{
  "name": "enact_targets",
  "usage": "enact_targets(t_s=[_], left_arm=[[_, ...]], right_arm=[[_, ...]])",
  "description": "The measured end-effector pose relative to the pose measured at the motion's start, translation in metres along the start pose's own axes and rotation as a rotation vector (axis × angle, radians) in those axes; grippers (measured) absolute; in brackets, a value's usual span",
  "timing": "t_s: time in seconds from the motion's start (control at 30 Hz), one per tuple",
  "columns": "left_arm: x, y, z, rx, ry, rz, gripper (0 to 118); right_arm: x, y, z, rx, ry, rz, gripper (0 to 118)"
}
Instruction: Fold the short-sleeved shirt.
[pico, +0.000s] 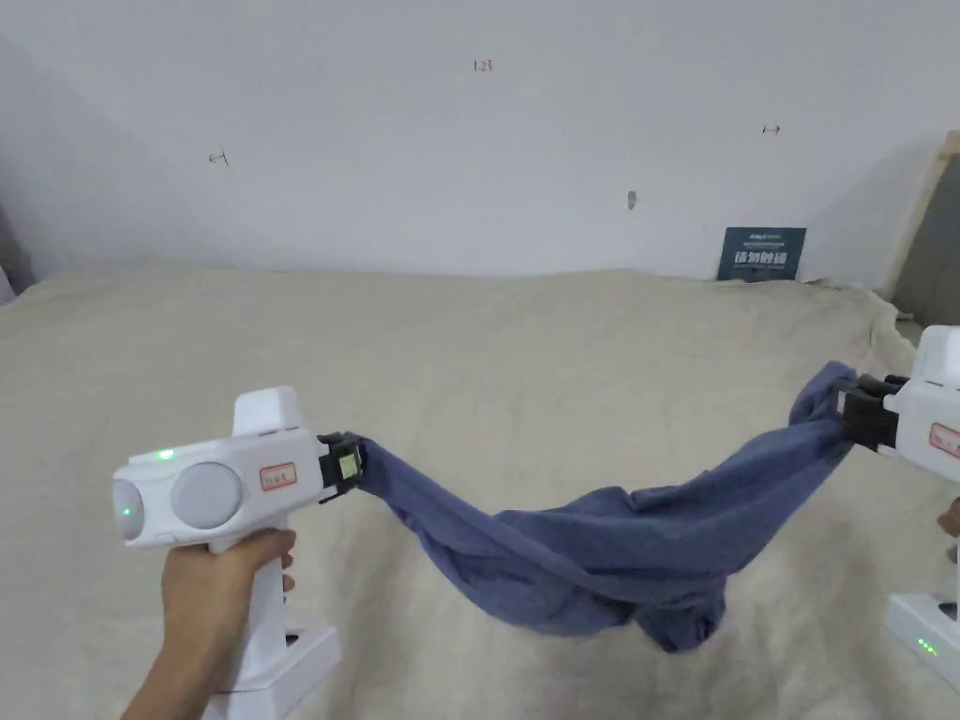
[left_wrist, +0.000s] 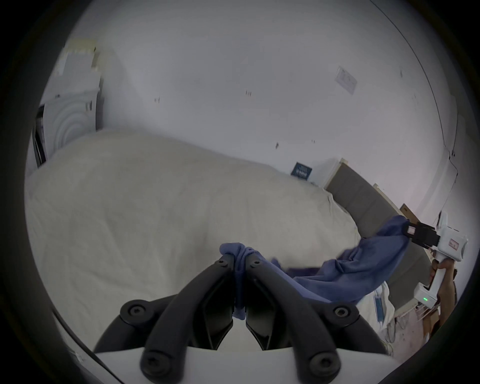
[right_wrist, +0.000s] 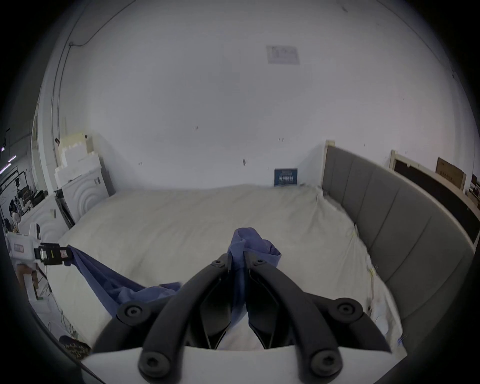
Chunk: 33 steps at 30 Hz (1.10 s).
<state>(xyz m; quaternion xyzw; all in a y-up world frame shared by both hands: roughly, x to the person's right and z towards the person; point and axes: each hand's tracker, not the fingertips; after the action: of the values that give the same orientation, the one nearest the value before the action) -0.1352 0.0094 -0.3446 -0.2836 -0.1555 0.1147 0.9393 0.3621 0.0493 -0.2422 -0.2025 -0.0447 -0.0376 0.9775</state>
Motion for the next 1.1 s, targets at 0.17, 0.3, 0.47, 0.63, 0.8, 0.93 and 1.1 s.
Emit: enact_targets(t_s=[0.17, 0.3, 0.47, 0.63, 0.8, 0.93, 1.1], left_arm=[[0.004, 0.073, 0.0, 0.075, 0.061, -0.056, 5], [0.011, 0.123, -0.003, 0.124, 0.101, -0.094, 5], [0.023, 0.177, -0.01, 0.192, 0.174, -0.168, 5], [0.026, 0.213, -0.021, 0.238, 0.23, -0.203, 5], [0.016, 0.23, -0.037, 0.285, 0.257, -0.203, 5], [0.007, 0.219, -0.05, 0.286, 0.271, -0.222, 5], [-0.014, 0.181, -0.073, 0.262, 0.289, -0.218, 5]], right_arm=[[0.004, 0.05, -0.011, 0.057, -0.023, -0.009, 6], [0.0, 0.086, -0.024, 0.1, -0.05, 0.006, 6], [-0.012, 0.122, -0.045, 0.161, -0.109, 0.056, 6], [-0.023, 0.146, -0.068, 0.208, -0.142, 0.097, 6], [-0.035, 0.151, -0.092, 0.237, -0.15, 0.09, 6], [-0.042, 0.133, -0.111, 0.233, -0.15, 0.085, 6], [-0.048, 0.089, -0.135, 0.19, -0.152, 0.091, 6]])
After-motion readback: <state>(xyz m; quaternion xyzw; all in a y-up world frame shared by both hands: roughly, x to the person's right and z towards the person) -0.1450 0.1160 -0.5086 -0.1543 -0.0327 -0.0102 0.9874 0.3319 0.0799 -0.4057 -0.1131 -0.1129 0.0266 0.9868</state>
